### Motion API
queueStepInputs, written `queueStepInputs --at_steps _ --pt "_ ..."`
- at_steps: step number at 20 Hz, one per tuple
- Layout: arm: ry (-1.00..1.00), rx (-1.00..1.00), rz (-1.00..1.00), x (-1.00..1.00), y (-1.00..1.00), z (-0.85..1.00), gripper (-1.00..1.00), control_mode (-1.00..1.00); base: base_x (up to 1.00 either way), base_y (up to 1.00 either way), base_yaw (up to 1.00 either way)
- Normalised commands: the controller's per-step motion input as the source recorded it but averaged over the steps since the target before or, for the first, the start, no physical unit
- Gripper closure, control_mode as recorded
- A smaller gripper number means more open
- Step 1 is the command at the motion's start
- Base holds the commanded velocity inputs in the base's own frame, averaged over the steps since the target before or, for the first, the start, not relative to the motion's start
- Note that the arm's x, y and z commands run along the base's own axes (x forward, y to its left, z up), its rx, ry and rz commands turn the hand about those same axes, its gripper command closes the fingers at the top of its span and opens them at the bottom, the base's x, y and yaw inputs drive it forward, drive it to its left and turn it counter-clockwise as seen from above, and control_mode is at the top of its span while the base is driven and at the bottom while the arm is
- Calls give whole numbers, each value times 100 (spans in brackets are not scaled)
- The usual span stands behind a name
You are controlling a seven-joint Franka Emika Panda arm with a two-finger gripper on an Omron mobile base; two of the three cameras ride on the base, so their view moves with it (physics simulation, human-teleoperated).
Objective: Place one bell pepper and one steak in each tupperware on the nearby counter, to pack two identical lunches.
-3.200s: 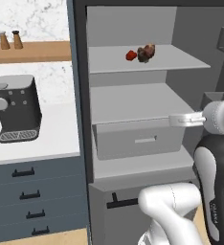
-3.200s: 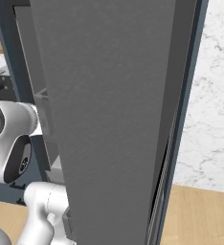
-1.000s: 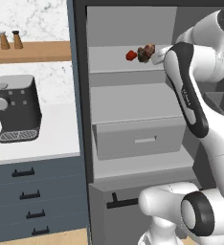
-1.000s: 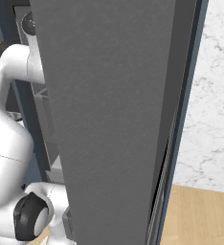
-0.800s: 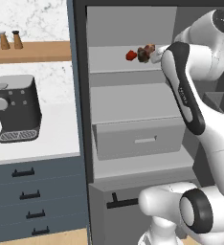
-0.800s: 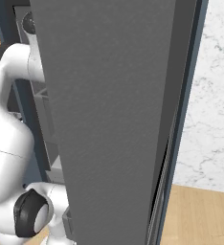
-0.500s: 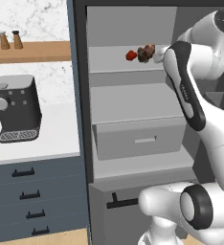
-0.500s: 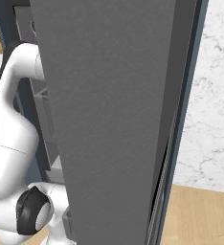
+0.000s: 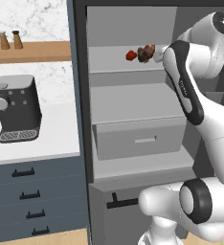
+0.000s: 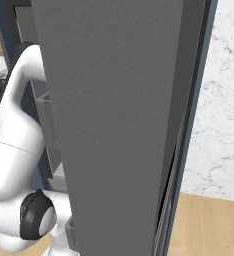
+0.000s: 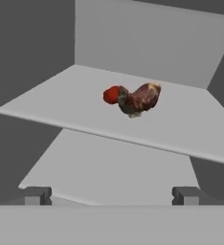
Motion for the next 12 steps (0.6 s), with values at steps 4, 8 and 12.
queueStepInputs --at_steps 4,8,12 --pt "0 0 -1 22 0 -1 -100 -100 0 0 0" --pt "0 1 0 24 0 -8 -100 -100 0 0 0" --pt "0 0 -7 49 -2 -2 -100 -100 0 0 0"
